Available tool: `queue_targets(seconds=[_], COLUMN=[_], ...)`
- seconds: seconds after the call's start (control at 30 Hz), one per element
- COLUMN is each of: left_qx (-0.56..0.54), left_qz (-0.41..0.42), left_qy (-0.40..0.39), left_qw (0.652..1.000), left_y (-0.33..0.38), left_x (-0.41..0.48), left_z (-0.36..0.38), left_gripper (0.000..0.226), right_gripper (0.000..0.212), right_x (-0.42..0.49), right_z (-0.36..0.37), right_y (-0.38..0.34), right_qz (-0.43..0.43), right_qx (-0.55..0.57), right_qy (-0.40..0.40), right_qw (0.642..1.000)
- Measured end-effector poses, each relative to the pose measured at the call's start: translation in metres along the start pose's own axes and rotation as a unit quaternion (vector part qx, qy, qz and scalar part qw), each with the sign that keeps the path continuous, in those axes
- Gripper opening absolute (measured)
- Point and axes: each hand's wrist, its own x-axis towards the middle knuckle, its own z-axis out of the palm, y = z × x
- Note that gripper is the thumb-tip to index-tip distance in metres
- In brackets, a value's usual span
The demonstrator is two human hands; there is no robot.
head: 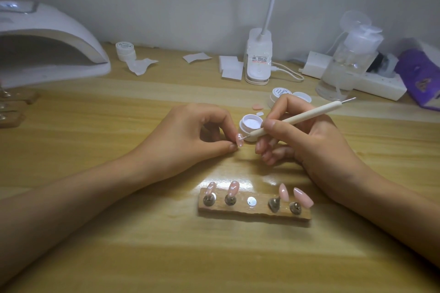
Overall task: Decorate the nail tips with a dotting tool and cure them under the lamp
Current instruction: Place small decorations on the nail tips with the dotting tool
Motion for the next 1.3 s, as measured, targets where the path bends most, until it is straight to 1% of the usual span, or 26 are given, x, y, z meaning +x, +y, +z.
queue_targets(seconds=[0.27, 0.63, 0.9, 1.1, 1.3], left_qx=[-0.006, -0.003, -0.007, 0.0, -0.003], left_qz=[-0.002, -0.002, -0.004, -0.006, -0.005], left_qy=[-0.003, -0.004, -0.003, 0.0, 0.001], left_qw=[1.0, 1.0, 1.0, 1.0, 1.0], left_y=[-0.0003, -0.0005, -0.0004, -0.0014, -0.0014], left_x=[0.0, 0.0, -0.0003, 0.0003, 0.0001], left_z=[0.0001, 0.0, -0.0002, 0.0003, 0.0004], left_gripper=[0.016, 0.015, 0.019, 0.017, 0.017], right_gripper=[0.017, 0.013, 0.018, 0.017, 0.013], right_x=[0.0011, 0.0001, 0.0, 0.0002, -0.0002], right_z=[-0.0019, -0.0008, -0.0008, -0.001, -0.0012], right_y=[0.0012, -0.0017, -0.0014, -0.0001, 0.0008], right_qz=[-0.022, -0.074, -0.054, -0.016, -0.009], right_qx=[0.017, 0.035, 0.02, -0.004, -0.02], right_qy=[-0.008, -0.005, -0.009, -0.014, -0.014], right_qw=[1.0, 0.997, 0.998, 1.0, 1.0])
